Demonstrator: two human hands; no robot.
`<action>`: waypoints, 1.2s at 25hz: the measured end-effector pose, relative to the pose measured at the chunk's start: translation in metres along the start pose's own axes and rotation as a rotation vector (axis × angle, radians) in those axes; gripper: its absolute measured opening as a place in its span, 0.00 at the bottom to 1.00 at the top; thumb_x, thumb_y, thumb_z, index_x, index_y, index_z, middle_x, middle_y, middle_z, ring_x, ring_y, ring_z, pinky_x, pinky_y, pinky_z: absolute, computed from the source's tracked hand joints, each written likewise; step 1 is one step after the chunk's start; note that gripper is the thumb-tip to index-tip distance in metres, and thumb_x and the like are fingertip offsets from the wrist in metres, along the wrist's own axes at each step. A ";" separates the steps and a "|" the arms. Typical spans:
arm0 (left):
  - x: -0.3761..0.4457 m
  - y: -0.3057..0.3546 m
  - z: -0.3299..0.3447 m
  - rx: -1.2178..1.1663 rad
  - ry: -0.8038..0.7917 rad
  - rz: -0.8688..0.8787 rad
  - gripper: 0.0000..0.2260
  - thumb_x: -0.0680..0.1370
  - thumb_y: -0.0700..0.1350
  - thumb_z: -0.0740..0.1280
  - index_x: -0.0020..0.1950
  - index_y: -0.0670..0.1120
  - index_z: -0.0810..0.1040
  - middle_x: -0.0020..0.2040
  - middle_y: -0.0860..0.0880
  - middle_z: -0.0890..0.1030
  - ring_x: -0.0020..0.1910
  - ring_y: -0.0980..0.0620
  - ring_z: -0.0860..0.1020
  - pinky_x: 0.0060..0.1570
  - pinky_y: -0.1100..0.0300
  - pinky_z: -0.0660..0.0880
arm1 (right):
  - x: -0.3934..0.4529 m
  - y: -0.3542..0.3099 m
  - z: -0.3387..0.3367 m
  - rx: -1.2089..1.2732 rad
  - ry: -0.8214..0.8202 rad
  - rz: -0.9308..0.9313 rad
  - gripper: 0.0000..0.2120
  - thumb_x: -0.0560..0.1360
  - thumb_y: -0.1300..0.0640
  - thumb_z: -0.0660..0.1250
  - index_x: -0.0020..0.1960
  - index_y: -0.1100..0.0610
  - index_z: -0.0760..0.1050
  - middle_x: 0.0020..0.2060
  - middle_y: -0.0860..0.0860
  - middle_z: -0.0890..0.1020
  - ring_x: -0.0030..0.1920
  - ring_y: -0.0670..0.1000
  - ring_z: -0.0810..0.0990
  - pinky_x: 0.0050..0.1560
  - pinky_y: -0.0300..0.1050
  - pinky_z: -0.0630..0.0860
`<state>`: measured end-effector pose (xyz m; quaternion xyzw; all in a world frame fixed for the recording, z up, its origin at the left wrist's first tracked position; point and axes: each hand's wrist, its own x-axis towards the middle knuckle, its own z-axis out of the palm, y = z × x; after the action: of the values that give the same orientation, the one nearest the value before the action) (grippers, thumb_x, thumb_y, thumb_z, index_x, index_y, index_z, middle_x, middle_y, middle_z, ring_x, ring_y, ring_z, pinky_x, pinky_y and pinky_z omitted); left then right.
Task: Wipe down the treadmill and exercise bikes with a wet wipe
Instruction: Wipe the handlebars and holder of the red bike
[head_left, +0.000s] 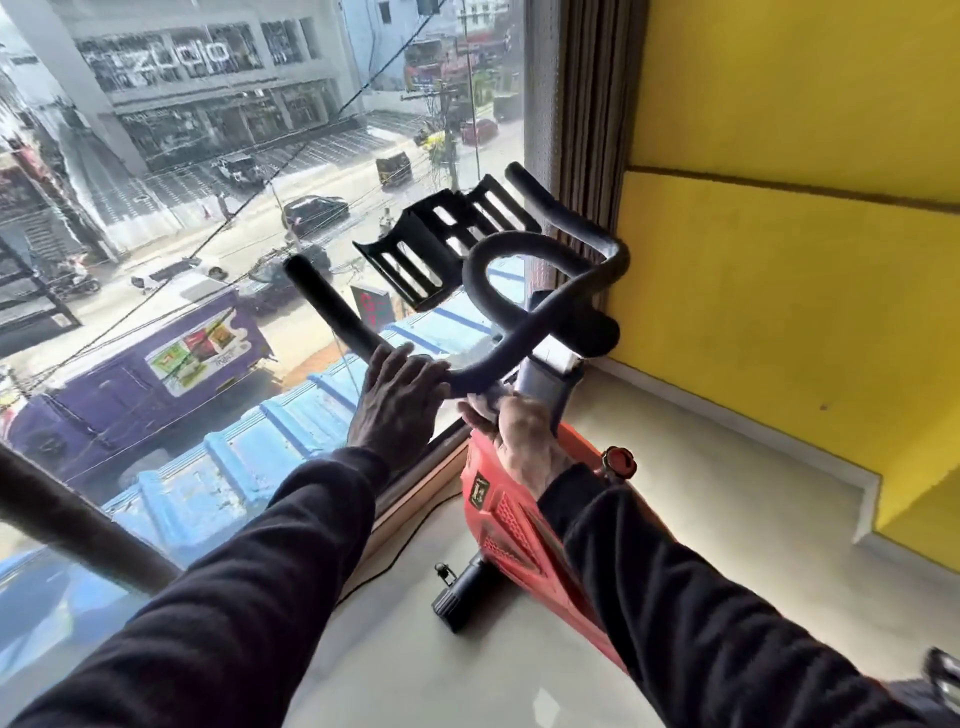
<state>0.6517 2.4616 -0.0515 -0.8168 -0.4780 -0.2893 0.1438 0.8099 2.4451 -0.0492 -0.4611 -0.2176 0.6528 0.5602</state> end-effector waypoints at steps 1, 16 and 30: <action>-0.003 -0.009 -0.003 0.015 -0.009 -0.037 0.17 0.81 0.51 0.56 0.61 0.46 0.79 0.59 0.46 0.80 0.67 0.38 0.71 0.69 0.36 0.61 | -0.002 0.001 0.004 0.029 -0.006 0.013 0.12 0.75 0.76 0.56 0.41 0.67 0.77 0.33 0.55 0.80 0.34 0.51 0.80 0.41 0.42 0.81; -0.031 -0.050 -0.009 -0.227 -0.080 -0.055 0.27 0.79 0.45 0.66 0.78 0.53 0.63 0.80 0.50 0.59 0.80 0.46 0.51 0.75 0.37 0.42 | -0.023 0.039 0.061 0.211 0.153 -0.051 0.16 0.74 0.76 0.53 0.32 0.63 0.68 0.37 0.59 0.77 0.39 0.55 0.80 0.44 0.43 0.82; -0.056 -0.051 0.006 -0.638 0.065 -0.603 0.24 0.79 0.44 0.64 0.76 0.48 0.68 0.77 0.47 0.65 0.76 0.45 0.61 0.76 0.51 0.55 | -0.034 -0.015 0.118 -1.641 -0.097 -0.864 0.07 0.75 0.65 0.65 0.51 0.57 0.77 0.38 0.49 0.81 0.37 0.44 0.78 0.42 0.35 0.71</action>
<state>0.5885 2.4514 -0.0927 -0.6349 -0.5770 -0.4769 -0.1914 0.7167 2.4452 0.0316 -0.5643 -0.7874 0.0478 0.2435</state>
